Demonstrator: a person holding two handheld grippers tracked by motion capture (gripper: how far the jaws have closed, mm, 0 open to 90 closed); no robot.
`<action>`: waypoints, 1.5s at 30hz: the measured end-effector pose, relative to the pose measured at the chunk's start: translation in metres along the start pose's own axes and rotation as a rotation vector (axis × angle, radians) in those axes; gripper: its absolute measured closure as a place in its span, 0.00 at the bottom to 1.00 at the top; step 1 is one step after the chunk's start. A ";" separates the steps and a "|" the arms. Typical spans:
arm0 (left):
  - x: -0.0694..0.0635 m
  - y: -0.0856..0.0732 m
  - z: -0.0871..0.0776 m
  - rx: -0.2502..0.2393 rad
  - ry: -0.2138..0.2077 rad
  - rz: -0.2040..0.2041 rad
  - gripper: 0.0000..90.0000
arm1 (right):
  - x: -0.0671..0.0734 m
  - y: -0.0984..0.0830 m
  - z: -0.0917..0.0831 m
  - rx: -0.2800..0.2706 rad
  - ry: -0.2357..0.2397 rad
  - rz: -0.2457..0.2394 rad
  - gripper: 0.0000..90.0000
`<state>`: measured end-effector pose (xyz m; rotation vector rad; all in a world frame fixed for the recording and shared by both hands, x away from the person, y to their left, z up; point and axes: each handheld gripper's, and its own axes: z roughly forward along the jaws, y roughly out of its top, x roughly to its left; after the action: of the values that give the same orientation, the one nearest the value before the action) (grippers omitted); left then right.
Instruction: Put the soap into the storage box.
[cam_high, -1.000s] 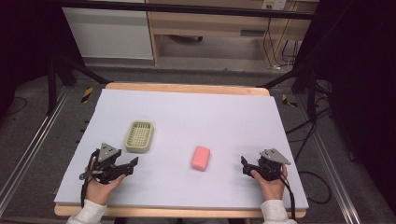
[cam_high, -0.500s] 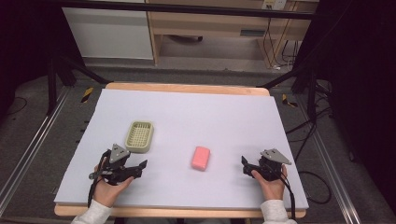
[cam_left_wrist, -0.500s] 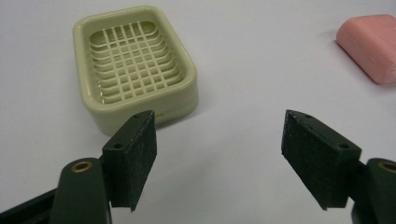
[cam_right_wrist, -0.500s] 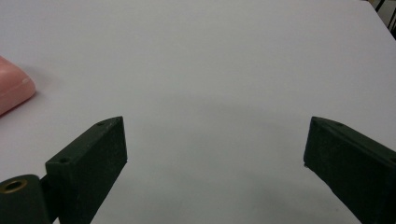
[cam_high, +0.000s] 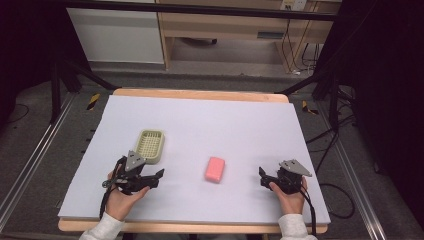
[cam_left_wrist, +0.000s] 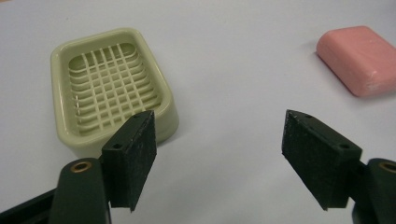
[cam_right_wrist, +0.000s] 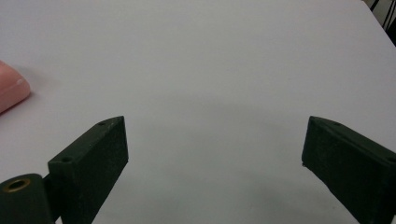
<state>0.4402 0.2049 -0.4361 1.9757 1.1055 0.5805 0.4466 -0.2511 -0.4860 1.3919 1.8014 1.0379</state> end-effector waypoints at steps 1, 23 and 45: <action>0.000 0.002 0.000 -0.004 -0.002 -0.003 0.29 | 0.000 0.000 0.000 0.000 -0.002 0.000 0.08; -0.020 0.040 0.011 -0.041 -0.056 -0.002 0.29 | 0.001 0.000 0.000 0.005 -0.003 -0.009 0.10; -0.046 0.055 0.033 -0.015 -0.092 0.023 0.29 | 0.001 0.000 0.001 0.010 0.004 -0.011 0.10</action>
<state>0.4665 0.1349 -0.4122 1.9837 1.0208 0.5034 0.4471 -0.2499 -0.4863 1.3859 1.8170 1.0278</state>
